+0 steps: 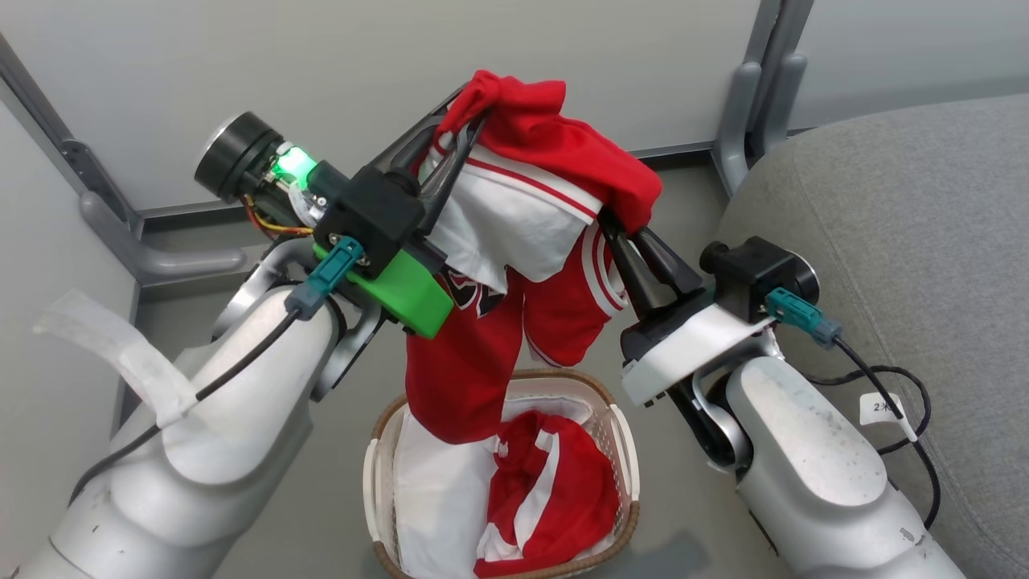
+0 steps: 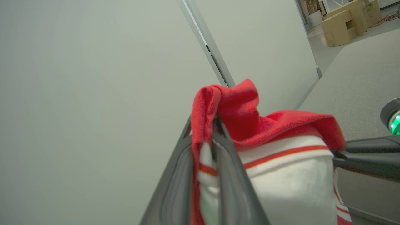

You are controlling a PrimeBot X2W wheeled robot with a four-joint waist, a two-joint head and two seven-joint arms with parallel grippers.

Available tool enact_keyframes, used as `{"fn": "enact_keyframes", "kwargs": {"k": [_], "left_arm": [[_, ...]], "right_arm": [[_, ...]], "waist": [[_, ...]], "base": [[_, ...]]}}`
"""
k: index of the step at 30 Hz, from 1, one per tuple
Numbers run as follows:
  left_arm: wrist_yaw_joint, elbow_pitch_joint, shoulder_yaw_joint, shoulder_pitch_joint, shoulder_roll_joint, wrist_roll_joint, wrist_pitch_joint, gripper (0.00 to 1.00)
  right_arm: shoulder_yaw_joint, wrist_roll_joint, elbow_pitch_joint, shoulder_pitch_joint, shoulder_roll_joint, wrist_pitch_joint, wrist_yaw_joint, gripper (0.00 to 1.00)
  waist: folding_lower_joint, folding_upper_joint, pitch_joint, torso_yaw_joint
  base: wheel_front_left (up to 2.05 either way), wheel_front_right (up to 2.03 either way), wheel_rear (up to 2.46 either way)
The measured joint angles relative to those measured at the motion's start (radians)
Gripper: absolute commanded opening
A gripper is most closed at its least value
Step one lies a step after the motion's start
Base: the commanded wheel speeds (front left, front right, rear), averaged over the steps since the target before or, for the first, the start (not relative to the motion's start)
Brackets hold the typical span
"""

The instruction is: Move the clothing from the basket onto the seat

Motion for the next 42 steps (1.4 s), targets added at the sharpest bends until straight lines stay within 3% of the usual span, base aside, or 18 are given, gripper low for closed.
{"fn": "enact_keyframes", "kwargs": {"k": [1, 3, 4, 5, 6, 14, 20, 34, 42], "left_arm": [[0.005, 0.005, 0.004, 0.012, 0.002, -0.007, -0.005, 0.0], [0.017, 0.017, 0.013, 0.036, 0.003, -0.021, -0.02, 0.46], [0.024, 0.025, 0.018, 0.048, 0.003, -0.027, -0.024, 0.74], [0.03, 0.029, 0.022, 0.059, 0.003, -0.033, -0.031, 0.93], [0.036, 0.031, 0.025, 0.074, 0.003, -0.041, -0.04, 1.0], [0.085, 0.041, 0.038, 0.202, -0.028, -0.091, -0.099, 1.0], [0.098, 0.044, 0.038, 0.294, -0.053, -0.113, -0.122, 1.0], [0.084, 0.037, 0.059, 0.378, -0.099, -0.103, -0.13, 1.0], [0.067, 0.043, 0.07, 0.389, -0.103, -0.071, -0.13, 1.0]], "right_arm": [[-0.007, -0.002, -0.004, 0.0, 0.0, 0.0, 0.0, 0.0], [-0.02, -0.009, -0.015, 0.0, 0.0, 0.0, 0.0, 0.0], [-0.028, -0.011, -0.02, 0.0, 0.0, 0.0, 0.0, 0.0], [-0.035, -0.016, -0.023, 0.0, 0.0, 0.0, 0.0, 0.0], [-0.044, -0.021, -0.026, 0.0, 0.0, 0.0, 0.0, 0.0], [-0.121, -0.065, -0.046, 0.0, 0.0, 0.0, 0.0, 0.0], [-0.182, -0.123, -0.057, 0.0, -0.001, 0.0, 0.0, 0.0], [-0.325, -0.197, -0.086, 0.002, 0.0, 0.0, 0.0, 0.0], [-0.365, -0.214, -0.127, -0.001, -0.001, 0.0, 0.0, 0.0]], "waist": [[0.0, 0.0, 0.001, -0.002], [0.0, 0.0, 0.005, -0.006], [0.0, 0.0, 0.006, -0.008], [0.0, 0.0, 0.008, -0.01], [0.0, 0.0, 0.01, -0.011], [0.0, 0.0, 0.034, -0.021], [0.0, 0.0, 0.049, -0.041], [0.0, 0.0, 0.086, -0.133], [0.0, 0.0, 0.129, -0.242]], "base": [[0.0, 0.0, 0.0], [0.0, 0.0, 0.0], [0.0, 0.0, 0.0], [0.0, 0.0, 0.0], [0.0, 0.0, 0.0], [0.0, 0.0, 0.0], [0.0, 0.0, 0.0], [0.0, 0.0, 0.0], [0.0, 0.0, 0.0]]}}
